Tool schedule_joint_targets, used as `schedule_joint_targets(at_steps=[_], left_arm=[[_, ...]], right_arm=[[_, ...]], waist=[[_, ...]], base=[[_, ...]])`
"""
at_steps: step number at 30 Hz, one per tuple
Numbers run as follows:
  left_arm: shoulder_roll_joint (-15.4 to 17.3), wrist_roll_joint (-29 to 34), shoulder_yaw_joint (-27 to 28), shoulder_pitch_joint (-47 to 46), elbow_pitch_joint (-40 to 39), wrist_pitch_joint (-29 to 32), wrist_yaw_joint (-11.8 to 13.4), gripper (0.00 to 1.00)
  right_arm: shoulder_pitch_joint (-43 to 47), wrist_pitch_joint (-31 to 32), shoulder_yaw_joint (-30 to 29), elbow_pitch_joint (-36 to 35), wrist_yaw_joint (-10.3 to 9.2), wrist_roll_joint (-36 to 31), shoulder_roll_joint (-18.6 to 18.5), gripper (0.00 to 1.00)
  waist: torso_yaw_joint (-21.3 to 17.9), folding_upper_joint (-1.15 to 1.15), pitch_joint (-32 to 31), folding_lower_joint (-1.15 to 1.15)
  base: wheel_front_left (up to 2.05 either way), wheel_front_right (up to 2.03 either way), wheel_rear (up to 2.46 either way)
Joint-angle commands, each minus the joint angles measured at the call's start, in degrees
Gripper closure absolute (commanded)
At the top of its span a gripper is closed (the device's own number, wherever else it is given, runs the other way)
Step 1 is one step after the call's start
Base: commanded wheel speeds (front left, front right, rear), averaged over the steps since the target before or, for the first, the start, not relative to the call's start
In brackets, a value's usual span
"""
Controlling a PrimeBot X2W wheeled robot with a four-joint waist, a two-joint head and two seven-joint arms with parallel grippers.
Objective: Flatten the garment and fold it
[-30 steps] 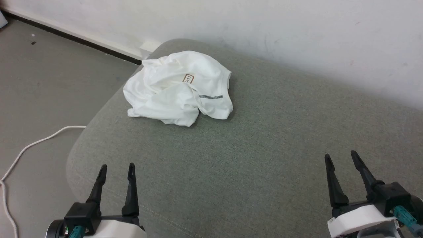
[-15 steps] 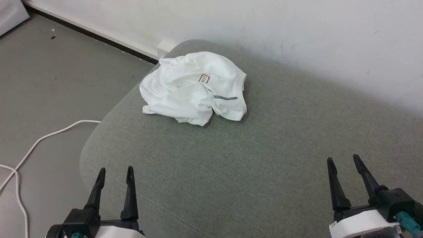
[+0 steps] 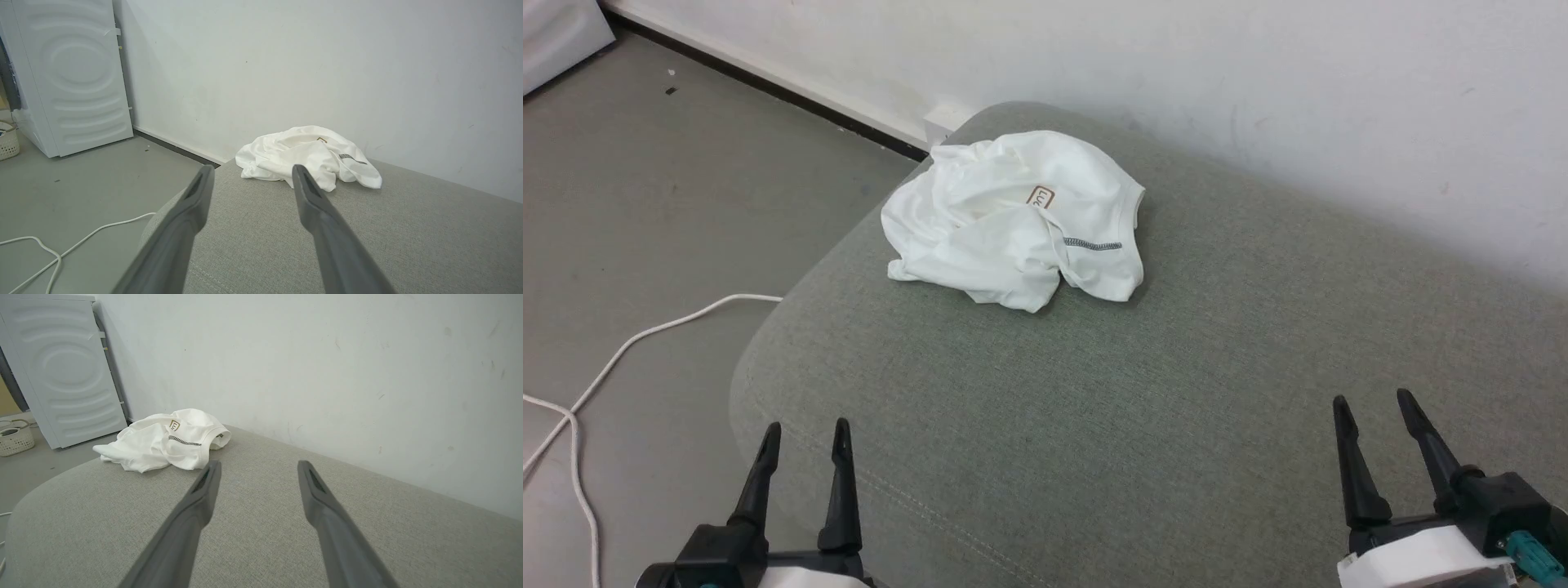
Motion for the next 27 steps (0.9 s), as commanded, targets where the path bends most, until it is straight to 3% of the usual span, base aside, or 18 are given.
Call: schedule_joint_targets(at_steps=[1, 9, 14, 21, 27], left_arm=[[-0.2, -0.2, 0.1, 0.3, -0.3, -0.3, -0.3, 0.00], [-0.1, -4.4, 1.0, -5.1, -0.9, -0.3, -2.0, 0.00], [2.1, -5.1, 0.0, -12.3, -1.9, 2.1, -3.4, 0.00], [9.2, -6.7, -1.2, -30.6, -0.1, 10.5, -5.1, 0.00], [16.3, -10.3, -4.0, -44.7, 6.3, 19.3, -5.8, 0.00]], right_arm=[[0.4, -0.3, -0.1, 0.0, -0.12, 0.3, 0.2, 0.00], [0.1, -0.3, -1.0, -1.2, -0.12, -0.5, 0.2, 0.00], [-1.0, -0.3, -1.4, -2.0, -0.12, -1.7, 0.2, 0.00], [-3.8, -0.3, -1.7, -3.5, -0.12, -3.8, 0.2, 0.00], [-6.8, 1.0, -0.9, -7.1, -0.12, -6.7, 0.2, 0.00]], waist=[[-0.1, 0.00, 0.1, 0.00], [-0.1, 0.00, 2.1, 0.00], [-0.3, 0.00, 4.4, 0.00], [-1.8, 0.00, 10.2, 0.00], [-5.0, 0.00, 16.0, 0.00]], base=[[0.00, 0.00, 0.00], [0.00, 0.00, 0.00], [0.00, 0.00, 0.00], [0.00, 0.00, 0.00], [0.00, 0.00, 0.00]])
